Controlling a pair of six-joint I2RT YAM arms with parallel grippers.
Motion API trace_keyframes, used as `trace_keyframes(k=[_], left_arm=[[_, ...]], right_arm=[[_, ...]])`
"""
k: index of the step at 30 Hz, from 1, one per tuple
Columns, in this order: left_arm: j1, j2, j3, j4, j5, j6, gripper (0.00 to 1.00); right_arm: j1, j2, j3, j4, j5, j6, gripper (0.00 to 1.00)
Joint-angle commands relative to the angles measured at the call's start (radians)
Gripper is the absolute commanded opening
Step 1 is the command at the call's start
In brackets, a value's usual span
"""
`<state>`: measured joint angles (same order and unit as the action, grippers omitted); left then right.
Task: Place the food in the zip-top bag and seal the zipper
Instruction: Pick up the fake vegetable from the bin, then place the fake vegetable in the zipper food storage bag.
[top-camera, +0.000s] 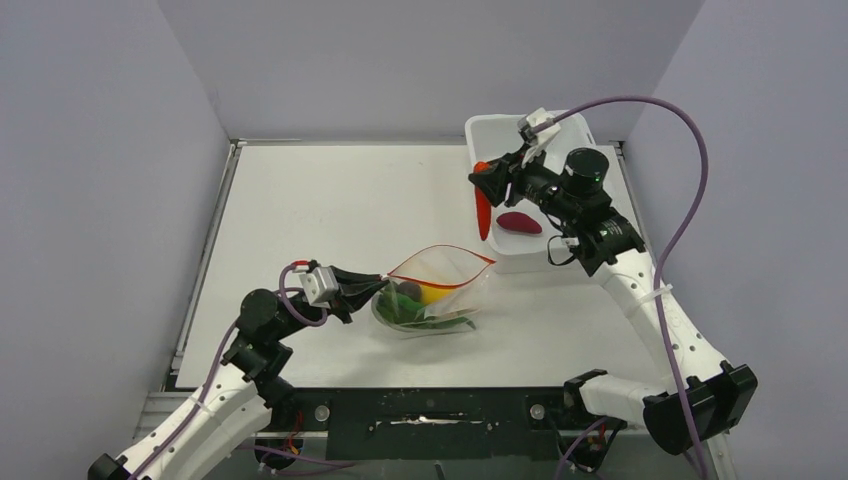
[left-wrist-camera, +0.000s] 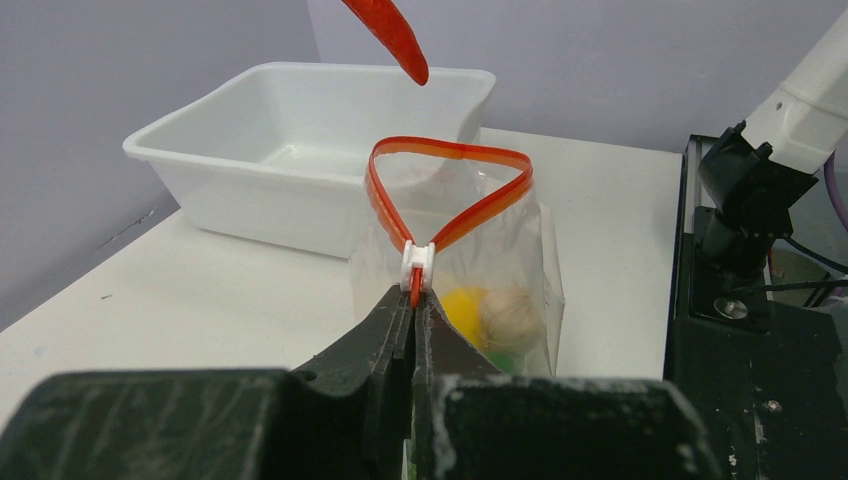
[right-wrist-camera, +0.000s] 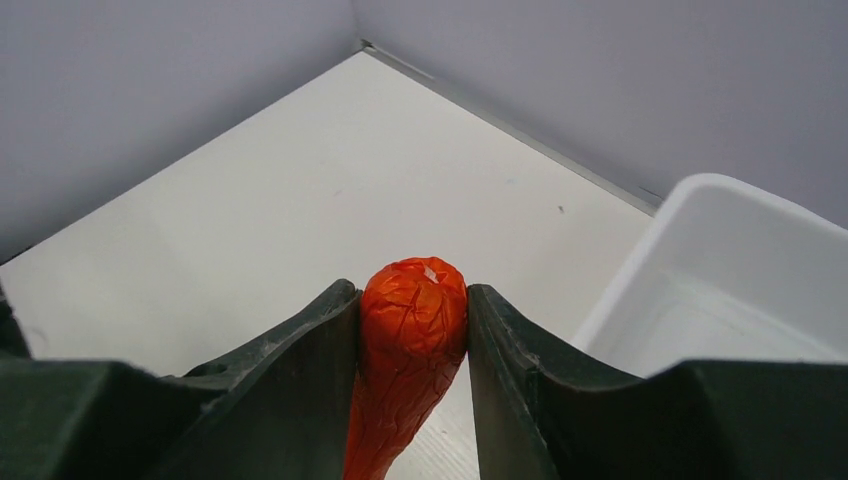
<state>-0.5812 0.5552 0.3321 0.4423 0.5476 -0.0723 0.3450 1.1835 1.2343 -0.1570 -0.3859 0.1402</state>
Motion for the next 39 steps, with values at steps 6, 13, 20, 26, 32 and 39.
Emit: trace_keyframes(k=[6, 13, 20, 26, 32, 39], left_arm=[[-0.003, -0.001, 0.028, 0.093, 0.024, -0.022, 0.0], [-0.003, -0.016, 0.018, 0.096, 0.032, -0.033, 0.0], [-0.003, -0.025, 0.006, 0.114, 0.04, -0.039, 0.0], [-0.003, -0.041, 0.011, 0.107, 0.054, -0.041, 0.0], [-0.003, -0.046, 0.015, 0.101, 0.059, -0.039, 0.0], [-0.003, -0.059, 0.018, 0.08, 0.061, -0.025, 0.0]], right_arm=[[0.127, -0.052, -0.071, 0.212, -0.191, -0.037, 0.22], [0.181, -0.105, -0.171, 0.282, -0.319, -0.128, 0.24], [0.236, -0.113, -0.209, 0.308, -0.334, -0.177, 0.26], [0.251, -0.101, -0.231, 0.294, -0.376, -0.198, 0.25], [0.268, -0.101, -0.281, 0.288, -0.416, -0.235, 0.25], [0.3, -0.067, -0.264, 0.092, -0.437, -0.357, 0.25]])
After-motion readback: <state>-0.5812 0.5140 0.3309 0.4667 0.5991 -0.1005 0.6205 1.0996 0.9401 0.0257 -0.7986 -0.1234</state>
